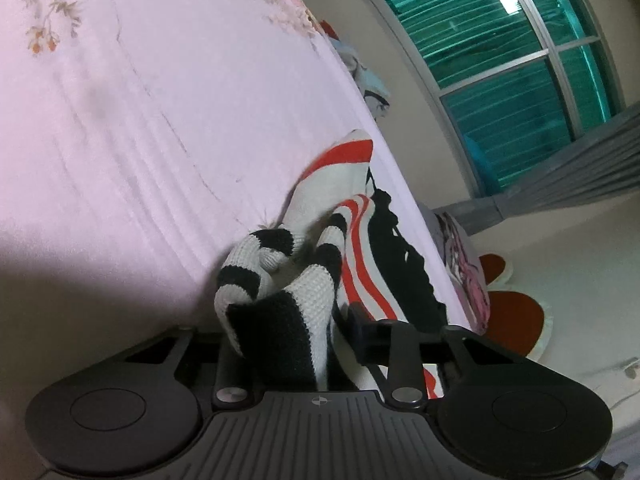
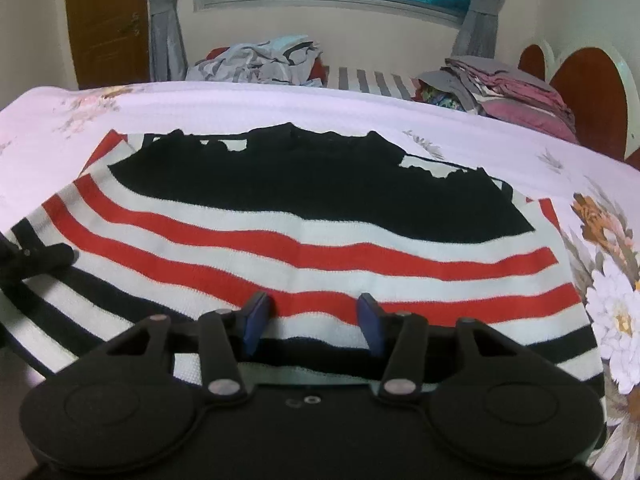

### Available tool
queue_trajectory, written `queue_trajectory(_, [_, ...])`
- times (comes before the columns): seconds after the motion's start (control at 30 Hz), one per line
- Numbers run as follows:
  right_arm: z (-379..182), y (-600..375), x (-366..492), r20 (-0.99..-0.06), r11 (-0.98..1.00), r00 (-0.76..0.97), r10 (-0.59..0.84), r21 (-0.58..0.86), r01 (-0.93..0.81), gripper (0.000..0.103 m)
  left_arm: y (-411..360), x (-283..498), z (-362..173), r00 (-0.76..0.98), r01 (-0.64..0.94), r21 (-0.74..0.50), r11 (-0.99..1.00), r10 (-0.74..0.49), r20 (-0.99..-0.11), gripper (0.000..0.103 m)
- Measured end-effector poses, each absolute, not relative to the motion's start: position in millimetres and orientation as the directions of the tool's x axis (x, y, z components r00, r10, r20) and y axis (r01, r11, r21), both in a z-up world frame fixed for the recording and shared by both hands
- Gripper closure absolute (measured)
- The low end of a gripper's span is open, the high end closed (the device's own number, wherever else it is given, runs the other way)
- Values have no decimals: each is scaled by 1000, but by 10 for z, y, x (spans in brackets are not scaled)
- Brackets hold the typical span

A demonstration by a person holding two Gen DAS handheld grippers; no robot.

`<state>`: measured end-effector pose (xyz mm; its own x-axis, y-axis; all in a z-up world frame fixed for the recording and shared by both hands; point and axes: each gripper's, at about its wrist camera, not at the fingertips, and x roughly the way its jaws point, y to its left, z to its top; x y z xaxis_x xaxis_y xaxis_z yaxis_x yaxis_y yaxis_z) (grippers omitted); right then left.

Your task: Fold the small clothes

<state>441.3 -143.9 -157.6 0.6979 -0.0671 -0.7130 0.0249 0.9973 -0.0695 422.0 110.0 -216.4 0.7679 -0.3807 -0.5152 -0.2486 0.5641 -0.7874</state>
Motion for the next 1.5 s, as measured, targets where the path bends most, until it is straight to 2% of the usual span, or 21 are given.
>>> queue_trajectory(0.03, [-1573,-1462,4416,-714,998,698,-55,-61,16,53,1071,4228,-2155,771,-251,-784,568,-372,-517,82])
queue_trajectory(0.1, [-1554,-1510,4423,-719,999,694,-26,-40,-4,53,1025,4229,-2113,781,-248,-778,578,-356,-514,86])
queue_trajectory(0.2, [-1497,-1610,4419,-726,1000,687,27,13,-25,53,935,4227,-1931,798,-205,-750,628,-337,-500,88])
queue_trajectory(0.37, [-1276,-1916,4321,-671,993,736,89,114,-16,53,646,4310,-1418,833,-60,-690,722,-345,-433,88])
queue_trajectory(0.5, [-1162,-2275,4232,-660,988,744,106,152,-6,53,154,4448,-1052,828,84,-643,761,-413,-379,88])
queue_trajectory(0.67, [-1126,-2850,4025,-659,985,751,48,158,75,53,-728,4576,-840,762,282,-581,764,-546,-348,88])
queue_trajectory(0.77, [-1171,-3217,3896,-671,975,741,6,168,145,53,-1228,4570,-867,704,378,-515,770,-600,-381,88])
queue_trajectory(0.9, [-1247,-3637,3717,-694,954,719,-23,199,223,53,-1726,4512,-1186,593,454,-381,806,-592,-546,86])
queue_trajectory(0.97, [-1250,-3753,3652,-696,946,718,-23,216,240,53,-1774,4426,-1267,609,473,-323,820,-569,-553,83])
queue_trajectory(1.0, [-1239,-3801,3632,-693,944,720,-21,223,242,53,-1758,4391,-1261,616,479,-315,820,-569,-545,78])
queue_trajectory(1.03, [-1224,-3834,3619,-690,943,724,-14,232,239,53,-1740,4352,-1242,615,482,-317,817,-573,-542,67])
queue_trajectory(1.07, [-1202,-3863,3616,-685,941,728,-1,247,234,52,-1716,4318,-1215,608,489,-320,811,-580,-542,61])
queue_trajectory(1.1, [-1177,-3879,3626,-678,937,735,19,268,224,52,-1735,4248,-1206,600,503,-318,804,-589,-541,50])
queue_trajectory(1.13, [-1150,-3892,3651,-672,933,740,36,288,216,47,-1740,4142,-1210,591,523,-305,796,-597,-543,41])
queue_trajectory(1.17, [-1123,-3888,3684,-664,928,745,57,311,205,44,-1774,3972,-1234,585,540,-285,792,-596,-549,37])
queue_trajectory(1.2, [-1096,-3876,3712,-655,923,751,84,335,189,38,-1782,3879,-1229,581,550,-270,790,-595,-555,35])
queue_trajectory(1.33, [-1078,-3782,3921,-651,888,727,219,442,129,30,-1600,3607,-1179,574,561,-270,782,-603,-554,35])
queue_trajectory(1.5, [-1305,-3604,4200,-694,862,648,315,495,111,33,-1079,3464,-985,657,480,-271,835,-546,-520,35])
